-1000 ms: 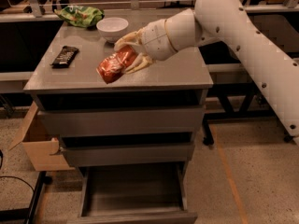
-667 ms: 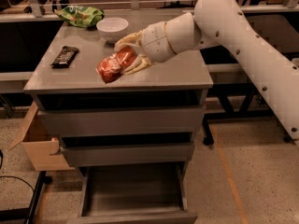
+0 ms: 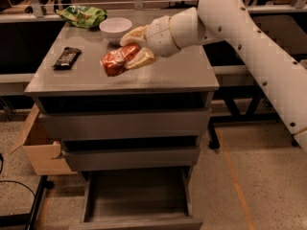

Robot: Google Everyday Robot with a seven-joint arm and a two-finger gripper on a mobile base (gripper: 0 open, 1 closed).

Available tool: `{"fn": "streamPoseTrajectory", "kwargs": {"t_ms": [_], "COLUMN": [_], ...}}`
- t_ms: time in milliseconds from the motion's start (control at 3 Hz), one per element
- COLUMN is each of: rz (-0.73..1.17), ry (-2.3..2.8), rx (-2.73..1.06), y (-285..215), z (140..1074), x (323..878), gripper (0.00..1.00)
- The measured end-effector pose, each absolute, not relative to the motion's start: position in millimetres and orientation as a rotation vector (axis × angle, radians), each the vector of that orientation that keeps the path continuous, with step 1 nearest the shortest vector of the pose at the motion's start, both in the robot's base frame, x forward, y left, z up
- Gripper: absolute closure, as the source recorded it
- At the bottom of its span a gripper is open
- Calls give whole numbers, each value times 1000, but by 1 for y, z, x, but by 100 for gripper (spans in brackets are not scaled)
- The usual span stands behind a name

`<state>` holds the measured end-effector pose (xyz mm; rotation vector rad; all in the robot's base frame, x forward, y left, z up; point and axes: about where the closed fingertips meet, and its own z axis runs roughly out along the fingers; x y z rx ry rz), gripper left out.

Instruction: Pick coke can from bottom drawer and place on counter

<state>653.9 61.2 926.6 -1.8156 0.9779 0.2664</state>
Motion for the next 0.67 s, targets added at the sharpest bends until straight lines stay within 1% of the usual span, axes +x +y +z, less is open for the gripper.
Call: {"fn": "streamPoseTrajectory", "kwargs": {"t_ms": [667], "rz": [364], "ry": [1162], "rx": [-1712], "y": [53], "z": [918], "x": [698], "gripper": [100]}}
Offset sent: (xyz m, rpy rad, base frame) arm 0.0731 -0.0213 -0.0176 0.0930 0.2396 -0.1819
